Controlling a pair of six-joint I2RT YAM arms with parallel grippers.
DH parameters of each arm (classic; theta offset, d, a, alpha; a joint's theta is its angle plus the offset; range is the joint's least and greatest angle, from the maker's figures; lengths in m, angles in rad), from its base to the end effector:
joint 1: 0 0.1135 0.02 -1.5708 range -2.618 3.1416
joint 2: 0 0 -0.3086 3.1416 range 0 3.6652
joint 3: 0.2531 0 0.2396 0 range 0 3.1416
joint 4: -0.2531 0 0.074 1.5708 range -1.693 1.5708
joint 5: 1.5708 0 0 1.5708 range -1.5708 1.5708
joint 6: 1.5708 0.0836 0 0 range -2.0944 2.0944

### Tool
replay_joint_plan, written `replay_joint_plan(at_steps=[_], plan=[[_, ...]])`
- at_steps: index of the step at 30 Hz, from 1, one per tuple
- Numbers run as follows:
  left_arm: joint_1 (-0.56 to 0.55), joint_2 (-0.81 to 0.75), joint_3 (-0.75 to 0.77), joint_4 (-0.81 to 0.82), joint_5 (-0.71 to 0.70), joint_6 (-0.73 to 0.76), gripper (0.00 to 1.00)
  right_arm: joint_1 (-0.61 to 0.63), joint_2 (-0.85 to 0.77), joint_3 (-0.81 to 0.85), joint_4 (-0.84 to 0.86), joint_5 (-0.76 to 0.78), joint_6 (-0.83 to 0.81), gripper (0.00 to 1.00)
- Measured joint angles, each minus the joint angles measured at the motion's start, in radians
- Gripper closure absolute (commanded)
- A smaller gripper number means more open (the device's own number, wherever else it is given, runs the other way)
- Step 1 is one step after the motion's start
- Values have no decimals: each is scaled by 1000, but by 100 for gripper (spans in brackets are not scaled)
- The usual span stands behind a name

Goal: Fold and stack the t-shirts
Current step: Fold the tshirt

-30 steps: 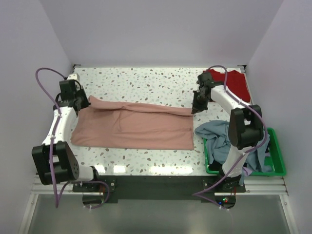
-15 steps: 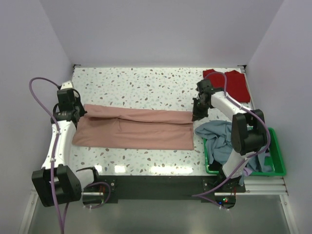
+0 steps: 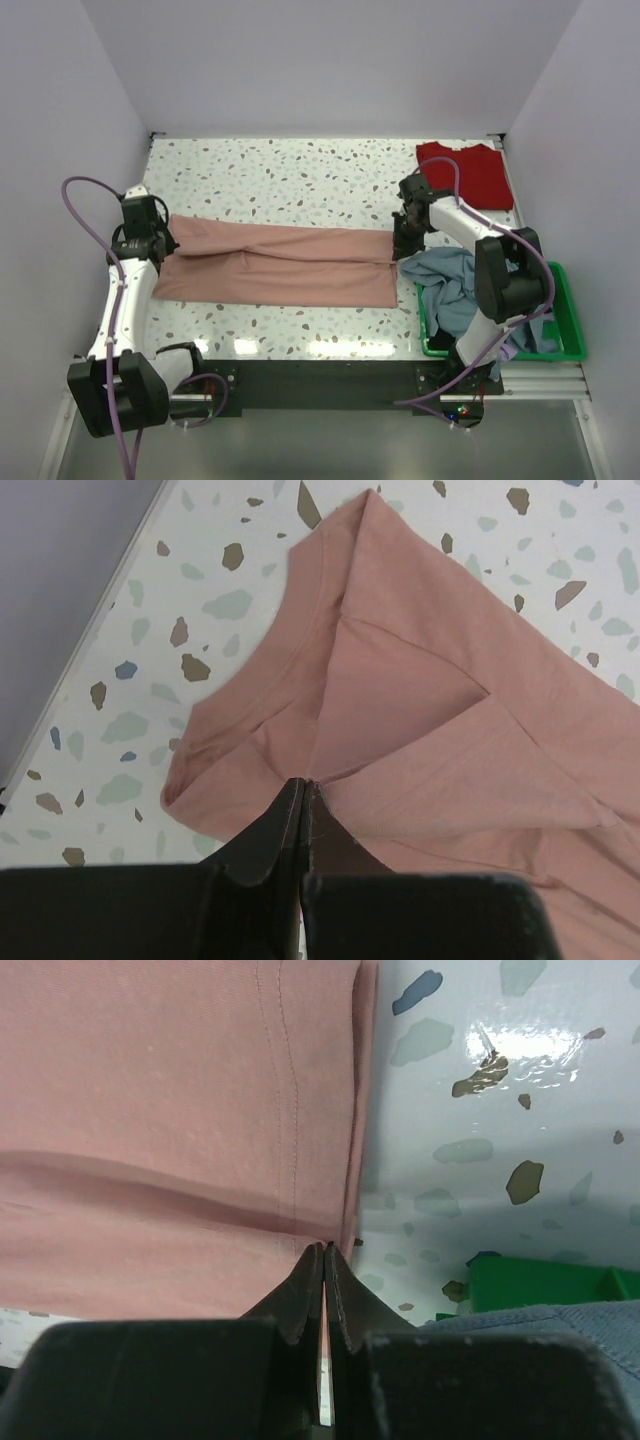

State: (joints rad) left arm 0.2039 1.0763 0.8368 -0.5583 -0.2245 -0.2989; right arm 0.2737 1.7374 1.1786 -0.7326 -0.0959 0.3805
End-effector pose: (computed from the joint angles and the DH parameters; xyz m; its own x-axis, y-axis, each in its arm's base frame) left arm 0.2133 0.0631 0.2771 -0.5670 -0.4104 -0.7142 -0.5405 0.8396 -0.0533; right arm 0.3281 0.1004 0.1946 -0.9686 0.1120 -0.2219 0.0703 0.9797 0.1879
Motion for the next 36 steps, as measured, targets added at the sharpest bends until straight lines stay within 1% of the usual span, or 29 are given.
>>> replay_joint_plan(at_steps=[3, 4, 5, 6, 7, 8, 9, 12, 16, 19, 22, 27, 31, 36], plan=[[0, -5, -2, -11, -4, -12, 100, 5, 0, -11, 1, 1, 0, 100], [0, -6, -2, -13, -4, -18, 97, 7, 0, -12, 1, 1, 0, 100], [0, -6, -2, -17, -5, -24, 89, 8, 0, -12, 1, 2, 0, 96], [0, -6, -2, -26, -5, -31, 72, 10, 0, -12, 2, 4, 0, 79], [0, -6, 0, -40, -6, -39, 65, 10, 0, -12, 1, 6, 4, 70], [0, -6, 1, -51, -7, -48, 60, 12, 0, -12, -1, 10, 0, 66], [0, -6, 5, -68, -10, -57, 51, 13, -1, -12, -3, 15, -3, 62], [1, -21, 19, -107, -19, -84, 44, 20, -11, -10, -19, 31, -8, 57], [1, -77, 38, -143, -34, -95, 43, 35, -41, 22, -54, 51, -14, 55], [1, -116, 48, -145, -36, -102, 44, 53, -79, 60, -73, 55, -19, 55], [-2, -104, 50, -130, -10, -111, 46, 76, -97, 98, -74, 49, -19, 55], [-68, -3, 50, -58, 47, -123, 46, 101, -84, 113, -48, 5, -18, 55], [-116, 100, 50, 31, 112, -132, 45, 105, -23, 113, 0, -33, -15, 55], [-126, 221, 50, 103, 168, -142, 45, 106, 65, 107, 36, -55, -17, 56]])
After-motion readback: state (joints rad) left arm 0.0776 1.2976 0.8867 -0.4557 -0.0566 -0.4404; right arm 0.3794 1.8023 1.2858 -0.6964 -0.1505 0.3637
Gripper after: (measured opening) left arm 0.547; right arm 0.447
